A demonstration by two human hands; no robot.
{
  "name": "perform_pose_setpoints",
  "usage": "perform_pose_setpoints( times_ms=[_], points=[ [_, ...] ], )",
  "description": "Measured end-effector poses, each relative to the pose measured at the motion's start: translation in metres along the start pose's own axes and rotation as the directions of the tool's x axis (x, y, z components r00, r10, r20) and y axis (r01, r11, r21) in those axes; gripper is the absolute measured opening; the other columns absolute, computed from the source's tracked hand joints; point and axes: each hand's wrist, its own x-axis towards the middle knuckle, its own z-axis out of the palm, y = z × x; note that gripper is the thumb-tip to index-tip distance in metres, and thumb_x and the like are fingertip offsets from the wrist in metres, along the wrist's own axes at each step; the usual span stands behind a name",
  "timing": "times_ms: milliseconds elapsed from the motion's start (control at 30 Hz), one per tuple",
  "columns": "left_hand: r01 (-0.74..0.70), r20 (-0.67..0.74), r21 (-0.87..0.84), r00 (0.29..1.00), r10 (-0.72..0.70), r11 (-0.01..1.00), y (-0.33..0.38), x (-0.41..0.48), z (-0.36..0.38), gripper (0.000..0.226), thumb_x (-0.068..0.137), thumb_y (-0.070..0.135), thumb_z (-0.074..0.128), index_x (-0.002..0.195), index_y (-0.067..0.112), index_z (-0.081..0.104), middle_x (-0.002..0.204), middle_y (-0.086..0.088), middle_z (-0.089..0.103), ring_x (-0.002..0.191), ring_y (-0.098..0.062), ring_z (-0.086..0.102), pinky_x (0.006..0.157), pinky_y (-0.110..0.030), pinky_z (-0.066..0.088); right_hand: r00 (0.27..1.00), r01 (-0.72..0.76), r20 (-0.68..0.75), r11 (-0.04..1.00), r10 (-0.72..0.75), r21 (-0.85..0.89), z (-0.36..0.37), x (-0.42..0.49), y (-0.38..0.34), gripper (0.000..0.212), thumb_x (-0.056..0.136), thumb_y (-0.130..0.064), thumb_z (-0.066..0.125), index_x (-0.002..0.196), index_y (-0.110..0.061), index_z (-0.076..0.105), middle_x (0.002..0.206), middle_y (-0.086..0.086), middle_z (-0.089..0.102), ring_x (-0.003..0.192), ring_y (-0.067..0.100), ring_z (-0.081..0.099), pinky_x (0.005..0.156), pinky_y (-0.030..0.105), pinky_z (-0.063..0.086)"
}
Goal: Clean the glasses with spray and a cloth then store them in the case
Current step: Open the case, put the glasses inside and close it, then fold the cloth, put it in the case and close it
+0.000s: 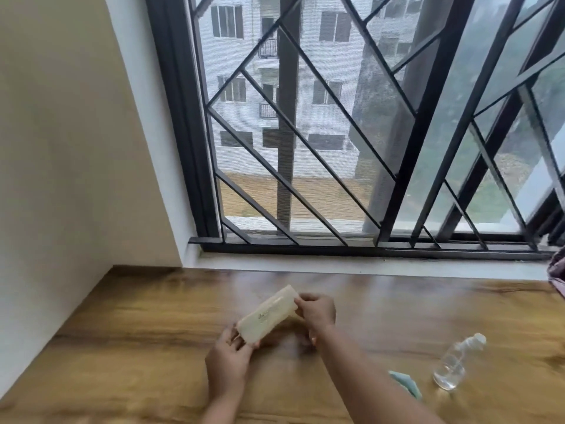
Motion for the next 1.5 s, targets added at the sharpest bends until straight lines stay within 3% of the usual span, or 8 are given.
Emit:
perform_pose_setpoints(
  times_ms=[167,367,667,967,1100,1233,1367,1500],
  points=[
    [-0.031,-0.178,0.133,0.982,0.055,0.991,-0.002,-0.003,-0.038,0.054,0.051,0.002,0.086,0.100,0.004,0.065,0.084,-0.012,0.073,0.071,-0.009,0.066,0.058,0.004,0.037,0.986,0.052,0.165,0.990,-0.030,-0.130,0.061,-0.001,0.005,0.030,0.073,-0.008,0.073,0.102,-0.006,0.069,0.097,0.009,0.071,0.089,0.021,0.068,0.090,0.037,0.053],
    [-0.019,-0.228,0.321,0.969,0.097,0.947,-0.018,-0.005,-0.057,0.058,0.037,0.014,0.092,0.087,0.005,0.065,0.079,-0.017,0.070,0.075,-0.034,0.066,0.067,-0.037,0.049,0.929,0.095,0.368,0.977,-0.020,-0.188,0.119,0.023,0.046,0.055,0.068,-0.007,0.063,0.123,-0.009,0.055,0.124,0.011,0.060,0.115,0.024,0.056,0.104,0.041,0.042],
    [-0.062,-0.265,0.351,0.950,0.163,0.934,-0.025,-0.001,-0.055,0.058,0.031,0.019,0.094,0.079,0.004,0.065,0.074,-0.018,0.066,0.072,-0.036,0.061,0.061,-0.035,0.045,0.877,0.111,0.480,0.969,0.010,-0.222,0.116,0.009,0.035,0.067,0.072,0.007,0.050,0.137,-0.008,0.039,0.135,0.013,0.048,0.125,0.027,0.046,0.107,0.037,0.038],
    [-0.099,-0.284,0.358,0.936,0.209,0.929,-0.021,-0.002,-0.056,0.066,0.029,0.035,0.092,0.082,0.004,0.068,0.075,-0.017,0.065,0.071,-0.033,0.061,0.062,-0.034,0.046,0.789,0.161,0.614,0.960,0.014,-0.228,0.102,0.004,0.031,0.043,0.061,0.000,0.055,0.094,-0.028,0.048,0.100,-0.007,0.048,0.102,0.013,0.049,0.085,0.024,0.039],
    [-0.118,-0.274,0.354,0.935,0.224,0.928,-0.015,-0.006,-0.058,0.069,0.031,0.042,0.088,0.084,0.003,0.067,0.079,-0.019,0.065,0.077,-0.035,0.062,0.066,-0.038,0.049,0.846,0.194,0.530,0.960,-0.059,-0.203,0.064,-0.030,0.005,0.071,0.080,0.010,0.048,0.144,-0.004,0.020,0.151,0.010,0.025,0.140,0.021,0.025,0.113,0.038,0.028],
    [-0.152,-0.331,0.324,0.906,0.262,0.934,-0.020,-0.009,-0.058,0.101,0.044,0.087,0.048,0.090,-0.001,0.066,0.085,-0.024,0.063,0.082,-0.040,0.059,0.069,-0.046,0.050,0.906,0.276,0.377,0.945,-0.194,-0.177,0.006,-0.055,-0.009,0.065,0.083,0.009,0.047,0.142,-0.005,0.026,0.149,0.010,0.030,0.137,0.018,0.030,0.112,0.035,0.030],
    [-0.240,-0.463,0.392,0.783,0.416,0.888,-0.012,-0.022,-0.039,0.079,0.066,0.066,0.057,0.104,-0.004,0.058,0.101,-0.030,0.053,0.092,-0.042,0.051,0.080,-0.049,0.043,0.938,0.336,0.163,0.915,-0.305,-0.224,-0.075,-0.075,-0.014,0.054,0.084,0.002,0.053,0.136,-0.008,0.041,0.135,0.011,0.051,0.126,0.021,0.047,0.107,0.039,0.039],
    [-0.417,-0.072,0.315,0.885,0.460,0.852,0.011,-0.059,0.019,0.055,0.065,0.044,0.055,0.100,0.002,0.061,0.094,-0.020,0.062,0.087,-0.032,0.052,0.079,-0.039,0.043,0.931,0.318,-0.054,0.874,-0.361,-0.367,-0.148,-0.088,-0.003,0.044,0.081,0.003,0.058,0.124,-0.005,0.055,0.118,0.012,0.064,0.110,0.019,0.060,0.098,0.033,0.045]
  ],
)
